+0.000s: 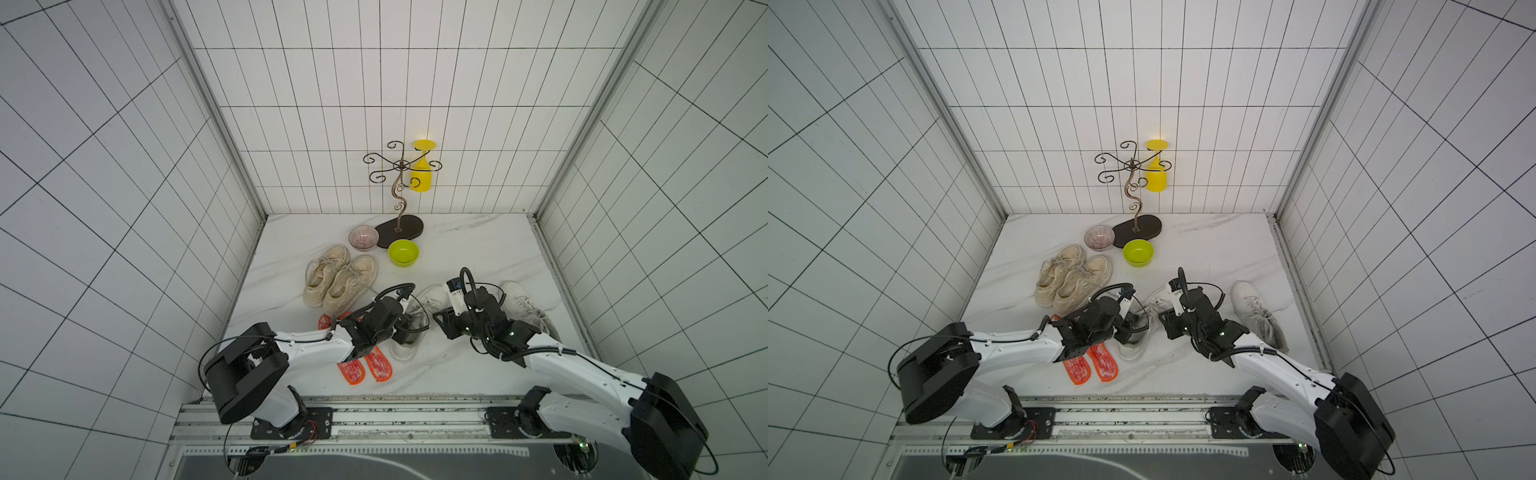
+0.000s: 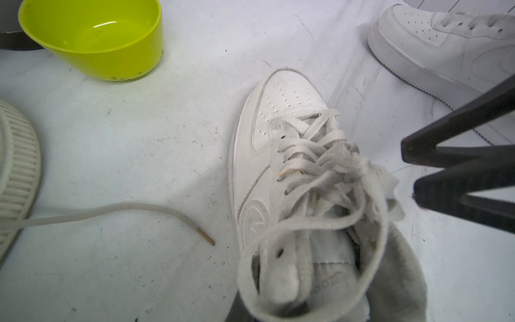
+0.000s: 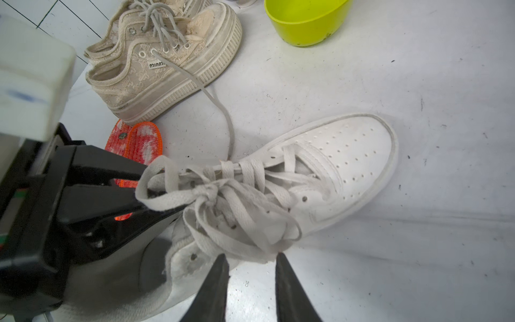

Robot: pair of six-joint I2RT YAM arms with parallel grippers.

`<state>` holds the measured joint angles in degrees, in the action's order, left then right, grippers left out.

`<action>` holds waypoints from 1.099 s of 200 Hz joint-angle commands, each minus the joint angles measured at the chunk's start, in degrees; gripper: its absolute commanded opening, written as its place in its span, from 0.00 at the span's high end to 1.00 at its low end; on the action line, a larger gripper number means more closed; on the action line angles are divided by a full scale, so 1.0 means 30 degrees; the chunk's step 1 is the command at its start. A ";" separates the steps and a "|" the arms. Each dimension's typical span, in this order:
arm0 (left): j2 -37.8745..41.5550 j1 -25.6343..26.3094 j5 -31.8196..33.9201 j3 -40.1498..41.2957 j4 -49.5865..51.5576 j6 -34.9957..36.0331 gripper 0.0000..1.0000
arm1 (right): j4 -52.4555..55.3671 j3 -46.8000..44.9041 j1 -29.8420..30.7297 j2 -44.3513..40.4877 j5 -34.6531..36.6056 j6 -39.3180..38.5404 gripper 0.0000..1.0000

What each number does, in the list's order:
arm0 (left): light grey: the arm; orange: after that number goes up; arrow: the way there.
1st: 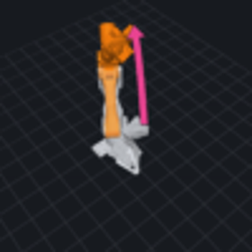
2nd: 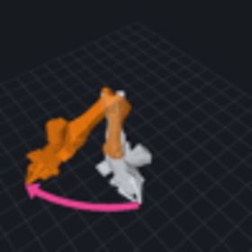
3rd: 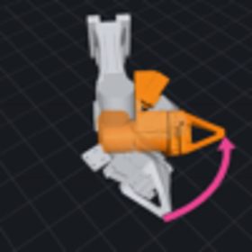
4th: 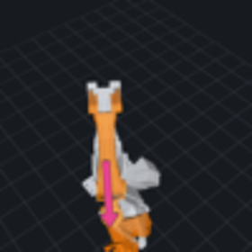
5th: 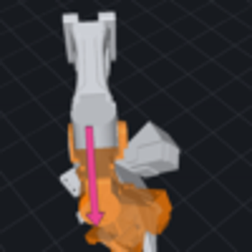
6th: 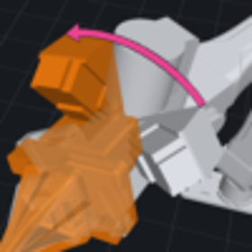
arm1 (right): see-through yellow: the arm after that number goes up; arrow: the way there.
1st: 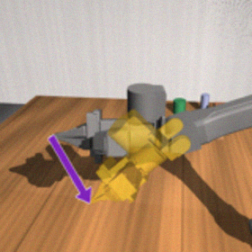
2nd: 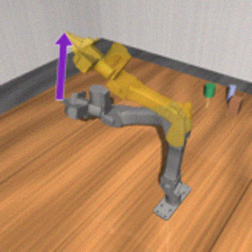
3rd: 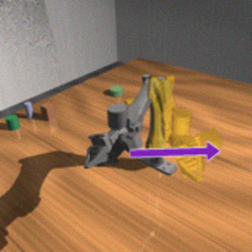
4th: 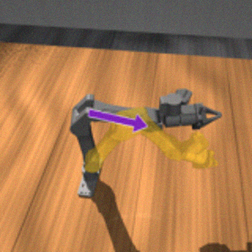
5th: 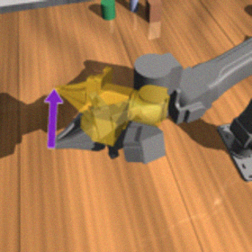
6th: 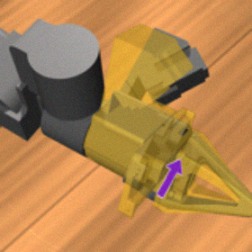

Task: Remove the insole from the shoe
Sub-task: Untie the shoelace on the shoe.

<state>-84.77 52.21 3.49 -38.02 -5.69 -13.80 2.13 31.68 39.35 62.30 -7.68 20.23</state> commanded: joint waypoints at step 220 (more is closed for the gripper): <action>-0.0019 0.0038 -0.0737 0.0454 -0.0277 0.0650 0.91 | 0.1559 0.1730 0.1490 -0.1189 0.4015 -0.0111 1.00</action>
<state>-84.90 52.82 0.47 -38.00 -6.07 -11.16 3.95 32.05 43.59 60.84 -4.40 18.31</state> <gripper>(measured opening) 0.098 0.047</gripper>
